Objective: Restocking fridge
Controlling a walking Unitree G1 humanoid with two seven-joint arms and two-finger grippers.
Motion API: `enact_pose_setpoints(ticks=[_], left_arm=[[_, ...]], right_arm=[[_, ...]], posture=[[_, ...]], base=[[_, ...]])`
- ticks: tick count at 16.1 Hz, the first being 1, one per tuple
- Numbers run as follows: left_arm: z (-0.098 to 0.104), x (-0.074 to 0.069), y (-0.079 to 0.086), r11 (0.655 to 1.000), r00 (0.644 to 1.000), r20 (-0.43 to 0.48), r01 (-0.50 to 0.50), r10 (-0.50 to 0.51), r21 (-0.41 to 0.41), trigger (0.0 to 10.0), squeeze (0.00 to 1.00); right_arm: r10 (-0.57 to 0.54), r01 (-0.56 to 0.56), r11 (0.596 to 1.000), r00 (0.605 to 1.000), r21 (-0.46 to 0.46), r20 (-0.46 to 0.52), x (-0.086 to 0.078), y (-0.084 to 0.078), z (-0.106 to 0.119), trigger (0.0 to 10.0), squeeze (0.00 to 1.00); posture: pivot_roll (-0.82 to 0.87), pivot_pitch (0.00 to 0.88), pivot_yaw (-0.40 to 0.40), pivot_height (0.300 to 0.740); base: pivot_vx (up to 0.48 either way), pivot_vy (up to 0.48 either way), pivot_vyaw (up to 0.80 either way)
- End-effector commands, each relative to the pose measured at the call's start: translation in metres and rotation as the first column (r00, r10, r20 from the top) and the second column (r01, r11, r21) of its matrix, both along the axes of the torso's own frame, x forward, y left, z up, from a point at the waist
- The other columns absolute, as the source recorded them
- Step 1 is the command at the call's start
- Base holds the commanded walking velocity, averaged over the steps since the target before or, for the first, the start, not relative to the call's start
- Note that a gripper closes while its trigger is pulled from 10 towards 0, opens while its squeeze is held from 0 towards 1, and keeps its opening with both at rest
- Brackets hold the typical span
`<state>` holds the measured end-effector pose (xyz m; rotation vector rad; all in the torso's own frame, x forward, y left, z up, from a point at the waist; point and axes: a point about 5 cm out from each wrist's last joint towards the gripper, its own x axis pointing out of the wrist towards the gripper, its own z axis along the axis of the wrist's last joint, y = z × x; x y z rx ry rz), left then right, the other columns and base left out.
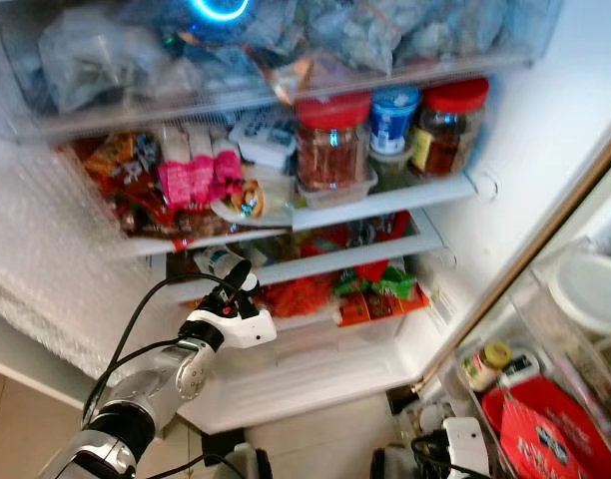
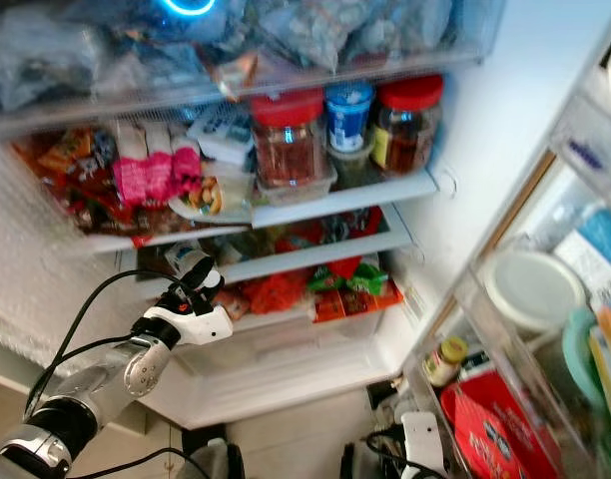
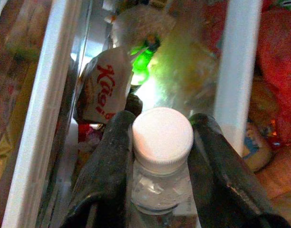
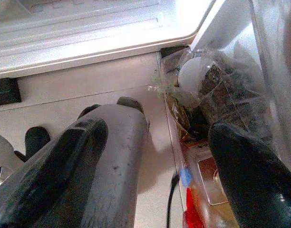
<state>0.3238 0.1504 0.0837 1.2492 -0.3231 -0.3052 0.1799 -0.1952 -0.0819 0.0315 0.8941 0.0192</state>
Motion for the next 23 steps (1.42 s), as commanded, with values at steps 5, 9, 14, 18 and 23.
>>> enact_pose_setpoints(ticks=[5,9,14,18,23], left_arm=[[-0.004,-0.001,0.005,1.0,0.999,-0.033,-0.012,0.012,0.003,10.0,0.0],[-0.02,-0.01,0.008,0.999,0.996,-0.088,0.017,-0.012,0.05,10.0,0.0],[-0.032,-0.016,0.023,0.993,0.993,-0.097,-0.049,0.06,0.111,10.0,0.0],[-0.024,-0.002,0.027,0.984,0.995,-0.064,-0.066,0.077,0.165,10.0,0.0],[-0.015,0.009,0.022,0.986,0.995,-0.051,-0.072,0.081,0.152,10.0,0.54]], right_arm=[[0.002,-0.001,1.0,0.999,0.028,-0.038,-0.009,0.007,-0.006,10.0,0.0],[0.004,-0.003,0.999,0.999,0.032,-0.038,-0.01,0.008,-0.006,10.0,0.0],[0.01,-0.008,0.999,0.999,0.035,-0.038,-0.01,0.009,-0.006,10.0,0.0],[0.007,-0.005,0.999,0.999,0.036,-0.035,-0.01,0.009,-0.006,10.0,0.0],[0.007,-0.006,0.999,0.999,0.036,-0.037,-0.01,0.009,-0.006,10.0,0.0]], posture=[[-0.02,0.127,0.027,0.652],[-0.02,0.128,0.032,0.652],[-0.02,0.131,0.031,0.652],[-0.03,0.149,0.027,0.652],[-0.04,0.155,0.024,0.652]], base=[[0.294,0.0,0.0],[0.0,0.0,0.0],[0.0,0.0,0.0],[0.0,0.0,0.0],[0.0,0.0,0.0]])
